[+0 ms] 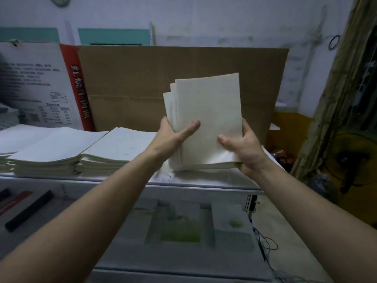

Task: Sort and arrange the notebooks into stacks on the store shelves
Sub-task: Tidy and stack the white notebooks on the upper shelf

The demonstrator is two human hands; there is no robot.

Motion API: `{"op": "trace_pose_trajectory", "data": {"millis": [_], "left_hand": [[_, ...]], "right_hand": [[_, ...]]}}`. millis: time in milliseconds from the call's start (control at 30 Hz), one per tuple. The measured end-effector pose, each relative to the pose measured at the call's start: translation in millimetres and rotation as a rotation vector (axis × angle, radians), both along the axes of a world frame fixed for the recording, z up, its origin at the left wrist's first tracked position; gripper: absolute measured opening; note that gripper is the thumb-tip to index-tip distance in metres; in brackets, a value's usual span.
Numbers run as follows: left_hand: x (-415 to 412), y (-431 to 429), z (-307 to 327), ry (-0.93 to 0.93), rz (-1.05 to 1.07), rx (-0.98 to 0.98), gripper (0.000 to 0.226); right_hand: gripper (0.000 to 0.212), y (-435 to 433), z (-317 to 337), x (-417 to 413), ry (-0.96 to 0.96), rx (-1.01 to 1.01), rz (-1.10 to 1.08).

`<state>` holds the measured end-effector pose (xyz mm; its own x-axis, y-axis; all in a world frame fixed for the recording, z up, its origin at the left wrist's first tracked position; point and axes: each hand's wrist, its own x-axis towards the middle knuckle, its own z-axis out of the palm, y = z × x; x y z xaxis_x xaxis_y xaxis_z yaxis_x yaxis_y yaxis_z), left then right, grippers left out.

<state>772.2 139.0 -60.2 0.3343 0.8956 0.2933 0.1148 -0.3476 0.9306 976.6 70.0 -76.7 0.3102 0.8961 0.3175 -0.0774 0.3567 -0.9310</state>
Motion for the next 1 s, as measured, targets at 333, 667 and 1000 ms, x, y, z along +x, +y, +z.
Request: {"op": "trace_pose_trajectory", "data": {"millis": [333,667,1000], "left_hand": [[32,-7,-32,-0.318,-0.029,0.247,0.056],[34,-5,-44,-0.382,-0.070,0.132,0.070],[44,-6,-38,-0.430,0.078,0.311,0.045]], "right_hand": [[0.053,3,8,15,-0.197,-0.019,-0.045],[0.049,0,-16,7,0.005,0.056,0.053],[0.027,5,-10,-6,-0.048,0.160,-0.024]]}}
